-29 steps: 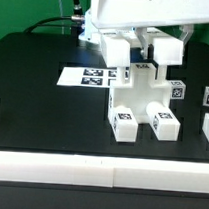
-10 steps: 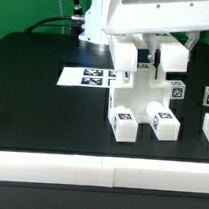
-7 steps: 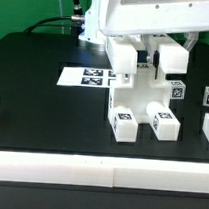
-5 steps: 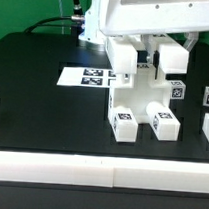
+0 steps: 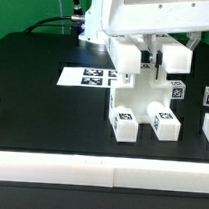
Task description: Assemble chair
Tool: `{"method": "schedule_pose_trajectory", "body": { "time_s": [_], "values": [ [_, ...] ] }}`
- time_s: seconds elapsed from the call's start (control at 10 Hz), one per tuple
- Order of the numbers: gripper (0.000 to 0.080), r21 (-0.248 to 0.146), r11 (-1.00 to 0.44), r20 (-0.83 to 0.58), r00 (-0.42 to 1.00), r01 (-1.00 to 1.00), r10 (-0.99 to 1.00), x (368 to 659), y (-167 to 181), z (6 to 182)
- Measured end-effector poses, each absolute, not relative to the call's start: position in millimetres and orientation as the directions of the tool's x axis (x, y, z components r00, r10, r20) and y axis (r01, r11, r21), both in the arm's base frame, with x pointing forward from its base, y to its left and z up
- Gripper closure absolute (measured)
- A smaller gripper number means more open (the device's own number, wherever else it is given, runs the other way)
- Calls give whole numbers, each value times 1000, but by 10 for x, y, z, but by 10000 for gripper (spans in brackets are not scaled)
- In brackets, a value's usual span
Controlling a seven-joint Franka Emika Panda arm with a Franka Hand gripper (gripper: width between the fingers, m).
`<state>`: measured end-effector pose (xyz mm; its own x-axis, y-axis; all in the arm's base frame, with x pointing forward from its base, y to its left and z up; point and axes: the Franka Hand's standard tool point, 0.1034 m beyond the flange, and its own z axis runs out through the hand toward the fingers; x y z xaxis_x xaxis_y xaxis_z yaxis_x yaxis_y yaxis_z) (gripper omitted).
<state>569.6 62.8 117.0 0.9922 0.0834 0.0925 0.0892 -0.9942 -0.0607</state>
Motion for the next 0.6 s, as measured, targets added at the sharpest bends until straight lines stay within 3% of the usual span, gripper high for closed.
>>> {"method": "schedule_pose_trajectory", "body": {
  "time_s": [0.6],
  "values": [
    [511, -59, -994, 98, 992, 90, 84, 5698, 624, 1170]
  ]
}}
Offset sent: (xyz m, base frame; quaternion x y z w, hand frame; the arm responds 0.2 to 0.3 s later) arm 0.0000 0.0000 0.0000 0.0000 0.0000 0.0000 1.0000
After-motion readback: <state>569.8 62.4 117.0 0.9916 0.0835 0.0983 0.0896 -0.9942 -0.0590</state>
